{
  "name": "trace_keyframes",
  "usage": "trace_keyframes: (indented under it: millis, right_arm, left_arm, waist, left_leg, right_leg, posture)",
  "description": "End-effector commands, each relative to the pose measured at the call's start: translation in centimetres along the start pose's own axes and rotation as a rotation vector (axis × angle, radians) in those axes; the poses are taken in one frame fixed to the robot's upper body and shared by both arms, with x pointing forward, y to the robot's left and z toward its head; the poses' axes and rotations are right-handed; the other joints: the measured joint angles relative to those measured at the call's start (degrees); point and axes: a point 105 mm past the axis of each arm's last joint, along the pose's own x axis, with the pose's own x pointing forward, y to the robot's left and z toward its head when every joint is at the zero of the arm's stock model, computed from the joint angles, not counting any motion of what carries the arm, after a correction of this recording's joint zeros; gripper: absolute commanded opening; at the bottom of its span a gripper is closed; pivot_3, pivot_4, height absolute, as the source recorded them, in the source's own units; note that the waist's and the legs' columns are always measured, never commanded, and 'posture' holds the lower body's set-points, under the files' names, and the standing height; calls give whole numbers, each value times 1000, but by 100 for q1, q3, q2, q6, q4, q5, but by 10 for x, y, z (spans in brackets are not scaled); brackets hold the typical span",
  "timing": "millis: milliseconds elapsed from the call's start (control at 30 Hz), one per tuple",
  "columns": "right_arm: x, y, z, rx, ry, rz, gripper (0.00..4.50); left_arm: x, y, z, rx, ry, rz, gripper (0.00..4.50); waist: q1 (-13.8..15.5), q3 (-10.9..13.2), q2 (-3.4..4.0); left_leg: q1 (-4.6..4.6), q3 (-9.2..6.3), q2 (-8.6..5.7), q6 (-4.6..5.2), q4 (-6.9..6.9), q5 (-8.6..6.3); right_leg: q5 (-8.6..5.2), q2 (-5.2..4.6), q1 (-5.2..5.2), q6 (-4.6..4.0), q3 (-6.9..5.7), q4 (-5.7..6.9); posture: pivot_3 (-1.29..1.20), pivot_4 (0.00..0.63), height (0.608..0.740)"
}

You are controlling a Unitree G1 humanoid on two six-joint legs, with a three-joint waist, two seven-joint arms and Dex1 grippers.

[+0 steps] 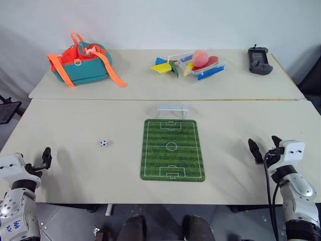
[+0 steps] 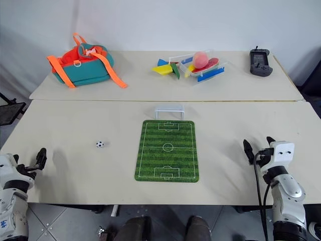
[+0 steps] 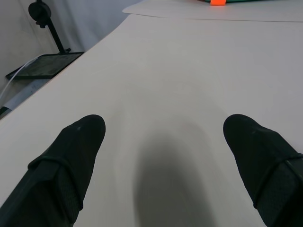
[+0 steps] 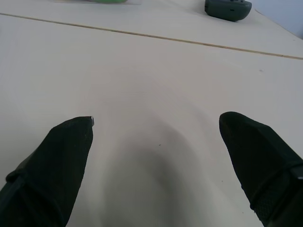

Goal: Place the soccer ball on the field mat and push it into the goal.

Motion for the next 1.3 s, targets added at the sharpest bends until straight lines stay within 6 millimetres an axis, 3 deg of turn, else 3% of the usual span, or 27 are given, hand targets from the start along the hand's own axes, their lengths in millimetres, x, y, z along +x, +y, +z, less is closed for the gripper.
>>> trace_keyframes:
  millis: [33, 300, 567, 733, 867, 1100, 1300]
  right_arm:
    - [-2, -5, 11, -11, -44, -9, 4500]
    - [-2, -3, 14, -16, -39, 52, 4500]
    - [-4, 9, 36, -10, -86, 262, 4500]
    - [-32, 53, 46, -5, -57, 619, 4500]
    - [-51, 65, 40, -93, 6, 772, 4500]
    - [-51, 55, 43, -95, -8, 693, 4500]
    - [-61, 53, 41, -98, 7, 669, 4500]
  left_arm:
    - [1, 0, 23, 83, -92, -15, 4477]
    - [-1, -7, 26, 42, -74, -63, 4477]
    - [-15, -64, 45, 70, -94, -510, 4477]
    - [-21, -100, 38, 99, -26, -765, 4477]
    - [-19, -118, 25, 141, 44, -890, 4477]
    - [11, -134, 20, 153, 44, -937, 4477]
    - [15, -142, 8, 162, 91, -1000, 4477]
  waist:
    - [1, 0, 0]
    - [-2, 0, 0]
    - [11, 1, -2]
    - [26, 6, 7]
    - [26, 6, 5]
    - [26, 8, 3]
    - [47, 8, 3]
  left_leg:
    - [0, 2, 1, 0, 0, 0]
    - [-2, 20, 8, -2, 0, -2]
    - [-6, 40, 31, -8, 2, -6]
    - [-6, 50, 68, -27, 5, -17]
    - [-6, 69, 70, -24, 12, -19]
    - [-7, 85, 75, -20, 33, -24]
    - [-5, 92, 75, -22, 37, -32]
  right_leg:
    - [0, 1, -2, 0, 2, 1]
    - [0, 6, -19, 0, 19, 9]
    - [6, 29, -34, -10, 35, 3]
    - [11, 70, -47, -22, 44, 4]
    - [11, 72, -51, -23, 61, -1]
    - [17, 77, -62, -29, 82, 7]
    - [19, 77, -64, -24, 88, 36]
  posture:
    - [0, 150, 740]
    - [0, 150, 740]
    - [0, 150, 740]
    - [0, 150, 740]
    - [0, 150, 740]
    - [0, 150, 740]
    - [0, 150, 740]
